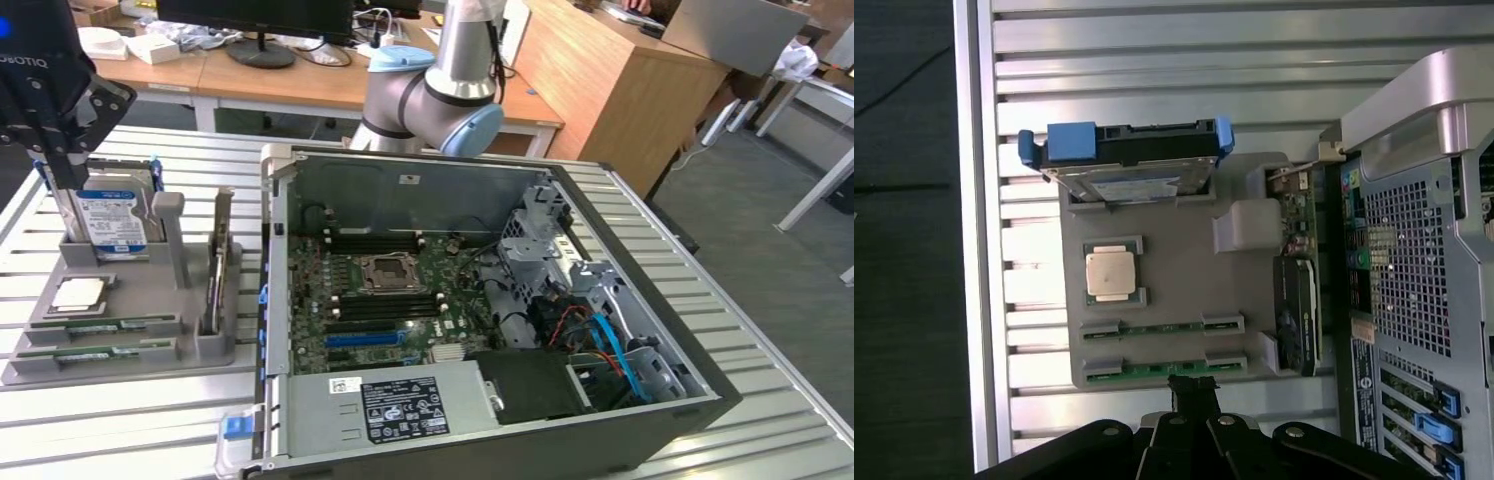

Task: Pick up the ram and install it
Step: 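Pick up the ram and move it above insertion slot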

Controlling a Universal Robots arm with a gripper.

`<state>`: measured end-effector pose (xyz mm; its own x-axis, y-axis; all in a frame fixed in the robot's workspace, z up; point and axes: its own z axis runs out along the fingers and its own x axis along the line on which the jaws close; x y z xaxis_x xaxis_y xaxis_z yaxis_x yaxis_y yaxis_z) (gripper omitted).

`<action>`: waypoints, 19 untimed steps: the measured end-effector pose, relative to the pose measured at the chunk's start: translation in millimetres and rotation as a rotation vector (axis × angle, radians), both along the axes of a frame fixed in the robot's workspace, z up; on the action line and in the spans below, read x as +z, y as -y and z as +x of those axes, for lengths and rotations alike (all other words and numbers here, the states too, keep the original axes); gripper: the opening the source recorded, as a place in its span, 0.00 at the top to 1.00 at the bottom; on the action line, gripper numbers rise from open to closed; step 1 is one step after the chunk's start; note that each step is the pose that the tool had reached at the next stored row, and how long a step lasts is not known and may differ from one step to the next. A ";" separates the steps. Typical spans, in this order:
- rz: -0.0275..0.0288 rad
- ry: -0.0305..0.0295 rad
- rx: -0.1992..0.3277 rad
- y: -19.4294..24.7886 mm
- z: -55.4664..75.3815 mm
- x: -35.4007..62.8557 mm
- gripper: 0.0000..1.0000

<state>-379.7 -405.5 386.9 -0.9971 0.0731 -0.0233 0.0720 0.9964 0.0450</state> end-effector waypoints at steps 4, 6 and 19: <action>0.0000 0.0000 0.019 0.0 0.0 0.0 0.90; -0.0002 0.0000 0.032 0.0 0.0 0.0 0.90; -0.0014 0.0000 0.159 0.0 0.0 0.0 0.90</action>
<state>-379.6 -405.5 386.9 -0.9961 -0.0854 -0.0233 -0.0863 0.9953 0.0436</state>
